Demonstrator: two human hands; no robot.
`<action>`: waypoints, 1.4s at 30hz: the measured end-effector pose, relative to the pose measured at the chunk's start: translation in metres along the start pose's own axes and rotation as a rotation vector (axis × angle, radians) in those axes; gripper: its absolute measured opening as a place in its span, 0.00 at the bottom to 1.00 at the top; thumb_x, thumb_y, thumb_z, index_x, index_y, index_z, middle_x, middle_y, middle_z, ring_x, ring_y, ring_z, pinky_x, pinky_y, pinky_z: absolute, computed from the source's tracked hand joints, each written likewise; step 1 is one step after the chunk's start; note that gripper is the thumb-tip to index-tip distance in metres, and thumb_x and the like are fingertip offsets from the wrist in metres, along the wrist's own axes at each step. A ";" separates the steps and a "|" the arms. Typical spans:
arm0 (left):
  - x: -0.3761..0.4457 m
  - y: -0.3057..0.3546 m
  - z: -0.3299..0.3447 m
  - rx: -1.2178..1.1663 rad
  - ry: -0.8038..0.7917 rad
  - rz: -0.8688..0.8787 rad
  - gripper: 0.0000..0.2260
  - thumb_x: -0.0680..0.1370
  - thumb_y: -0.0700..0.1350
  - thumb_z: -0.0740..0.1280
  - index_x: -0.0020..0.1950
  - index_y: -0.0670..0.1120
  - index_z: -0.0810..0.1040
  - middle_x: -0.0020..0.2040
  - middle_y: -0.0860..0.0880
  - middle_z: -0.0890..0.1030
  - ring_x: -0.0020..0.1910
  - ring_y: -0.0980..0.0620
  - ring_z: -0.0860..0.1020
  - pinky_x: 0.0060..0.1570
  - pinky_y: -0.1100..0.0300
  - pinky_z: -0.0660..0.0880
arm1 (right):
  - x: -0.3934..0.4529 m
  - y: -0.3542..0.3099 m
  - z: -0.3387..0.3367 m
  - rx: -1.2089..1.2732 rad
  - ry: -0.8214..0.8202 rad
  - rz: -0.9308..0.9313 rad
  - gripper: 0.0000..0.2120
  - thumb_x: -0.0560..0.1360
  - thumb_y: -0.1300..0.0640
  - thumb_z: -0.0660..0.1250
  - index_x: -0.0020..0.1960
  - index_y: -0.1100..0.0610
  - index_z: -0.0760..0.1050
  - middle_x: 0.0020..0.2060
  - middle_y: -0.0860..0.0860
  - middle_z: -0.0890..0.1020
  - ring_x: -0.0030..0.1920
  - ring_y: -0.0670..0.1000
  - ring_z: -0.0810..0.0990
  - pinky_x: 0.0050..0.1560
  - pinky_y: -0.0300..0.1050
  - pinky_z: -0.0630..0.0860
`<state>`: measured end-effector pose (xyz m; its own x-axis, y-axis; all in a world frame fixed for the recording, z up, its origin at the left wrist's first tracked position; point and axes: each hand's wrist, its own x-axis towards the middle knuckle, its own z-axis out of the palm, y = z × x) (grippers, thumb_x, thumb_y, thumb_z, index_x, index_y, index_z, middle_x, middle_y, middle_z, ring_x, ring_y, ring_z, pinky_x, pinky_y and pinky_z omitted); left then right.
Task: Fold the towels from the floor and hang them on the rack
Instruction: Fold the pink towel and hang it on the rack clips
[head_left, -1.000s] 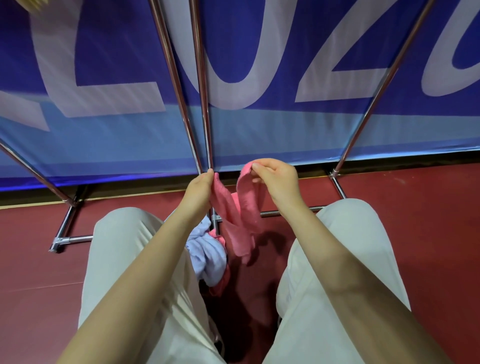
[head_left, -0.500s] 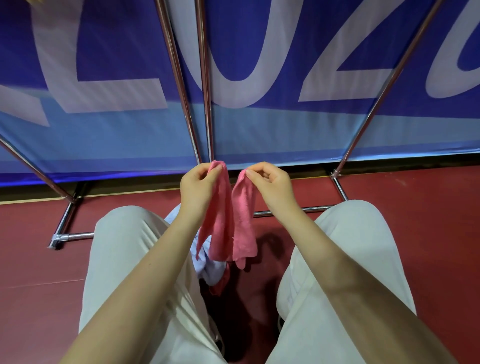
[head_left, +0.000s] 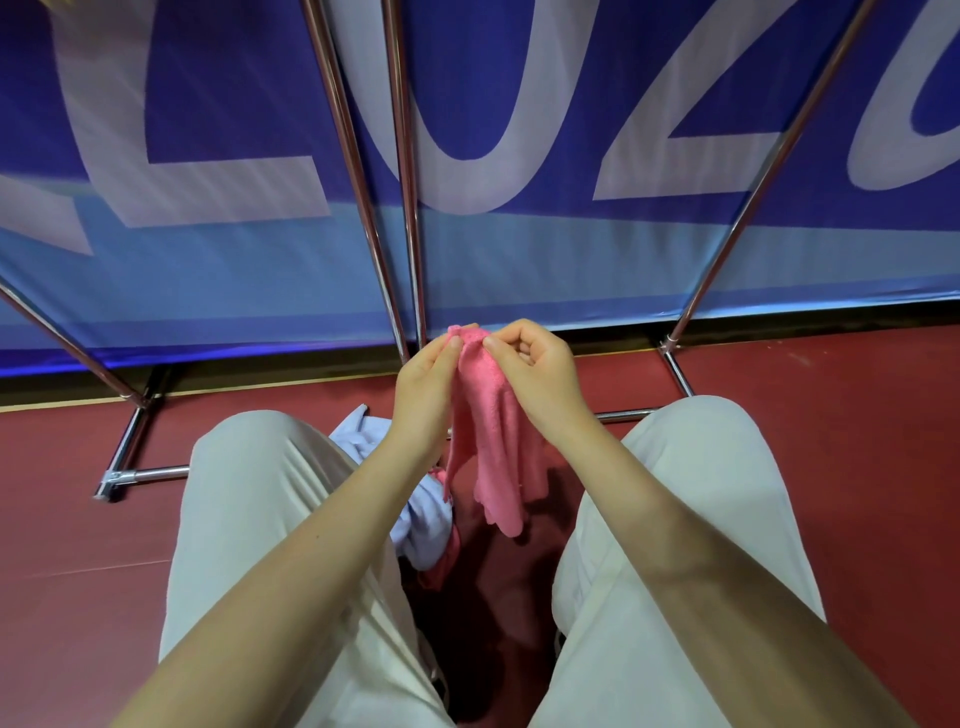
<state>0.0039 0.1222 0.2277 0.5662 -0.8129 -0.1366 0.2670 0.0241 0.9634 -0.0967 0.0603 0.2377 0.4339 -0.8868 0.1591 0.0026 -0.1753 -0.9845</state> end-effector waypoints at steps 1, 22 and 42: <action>-0.001 -0.001 0.002 -0.027 -0.007 -0.023 0.11 0.81 0.44 0.63 0.59 0.43 0.81 0.57 0.45 0.83 0.58 0.50 0.80 0.60 0.56 0.75 | 0.000 0.000 0.000 0.007 0.002 0.003 0.06 0.76 0.65 0.66 0.40 0.60 0.76 0.34 0.49 0.78 0.37 0.42 0.75 0.42 0.34 0.72; -0.013 -0.001 0.024 -0.103 -0.121 0.014 0.09 0.82 0.41 0.62 0.52 0.47 0.83 0.48 0.48 0.85 0.50 0.52 0.81 0.53 0.58 0.76 | 0.002 -0.004 -0.003 0.070 0.136 0.064 0.09 0.76 0.60 0.68 0.38 0.56 0.72 0.31 0.48 0.80 0.32 0.40 0.78 0.35 0.34 0.71; 0.006 0.011 -0.031 0.116 0.121 0.199 0.13 0.83 0.45 0.58 0.50 0.40 0.79 0.46 0.43 0.82 0.44 0.55 0.77 0.50 0.59 0.74 | -0.014 0.018 -0.005 -0.108 -0.235 0.043 0.05 0.73 0.66 0.70 0.45 0.58 0.76 0.32 0.45 0.74 0.31 0.38 0.71 0.36 0.29 0.68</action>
<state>0.0346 0.1355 0.2307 0.6897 -0.7231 0.0380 0.0542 0.1038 0.9931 -0.1069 0.0673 0.2186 0.6286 -0.7732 0.0833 -0.1109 -0.1951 -0.9745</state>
